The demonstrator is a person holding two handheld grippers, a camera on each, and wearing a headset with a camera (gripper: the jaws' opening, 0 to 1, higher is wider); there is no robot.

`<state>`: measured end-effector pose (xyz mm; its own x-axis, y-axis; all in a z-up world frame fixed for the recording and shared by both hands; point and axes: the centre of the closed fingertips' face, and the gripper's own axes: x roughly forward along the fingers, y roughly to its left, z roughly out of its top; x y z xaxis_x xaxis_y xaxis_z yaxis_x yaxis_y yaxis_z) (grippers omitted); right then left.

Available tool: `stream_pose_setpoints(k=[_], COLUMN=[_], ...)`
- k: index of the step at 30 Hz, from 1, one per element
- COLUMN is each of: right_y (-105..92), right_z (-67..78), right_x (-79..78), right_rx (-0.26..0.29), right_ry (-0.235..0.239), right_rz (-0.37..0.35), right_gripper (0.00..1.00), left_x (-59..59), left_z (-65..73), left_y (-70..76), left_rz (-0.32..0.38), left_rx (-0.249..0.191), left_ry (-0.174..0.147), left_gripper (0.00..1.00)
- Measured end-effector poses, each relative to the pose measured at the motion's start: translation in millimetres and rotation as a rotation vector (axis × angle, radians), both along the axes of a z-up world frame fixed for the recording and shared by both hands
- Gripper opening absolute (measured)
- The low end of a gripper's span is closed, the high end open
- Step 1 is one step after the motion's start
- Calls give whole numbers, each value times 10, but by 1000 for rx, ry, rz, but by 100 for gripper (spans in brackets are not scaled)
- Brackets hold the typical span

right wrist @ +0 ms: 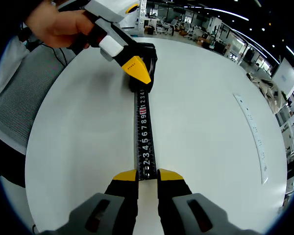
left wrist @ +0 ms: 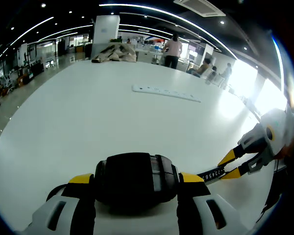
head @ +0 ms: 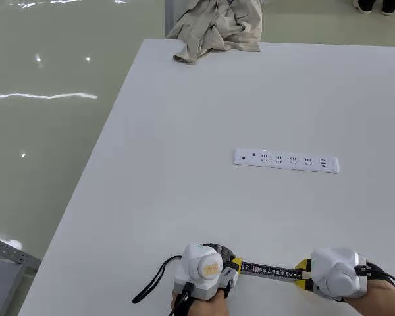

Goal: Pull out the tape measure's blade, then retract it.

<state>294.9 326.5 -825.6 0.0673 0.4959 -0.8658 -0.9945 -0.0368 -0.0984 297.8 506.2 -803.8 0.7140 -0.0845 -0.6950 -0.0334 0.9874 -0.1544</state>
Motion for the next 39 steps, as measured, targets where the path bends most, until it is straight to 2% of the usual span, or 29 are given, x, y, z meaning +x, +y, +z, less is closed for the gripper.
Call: stream_pose_setpoints(k=[39], right_y=[414], right_z=[9], right_x=[-41], right_rx=[12], right_ry=[8], right_rz=[27], right_gripper=[14], left_x=[5], left_z=[-2], left_y=[1], left_rz=[2], left_rx=[-1], left_ry=[4], left_gripper=[65])
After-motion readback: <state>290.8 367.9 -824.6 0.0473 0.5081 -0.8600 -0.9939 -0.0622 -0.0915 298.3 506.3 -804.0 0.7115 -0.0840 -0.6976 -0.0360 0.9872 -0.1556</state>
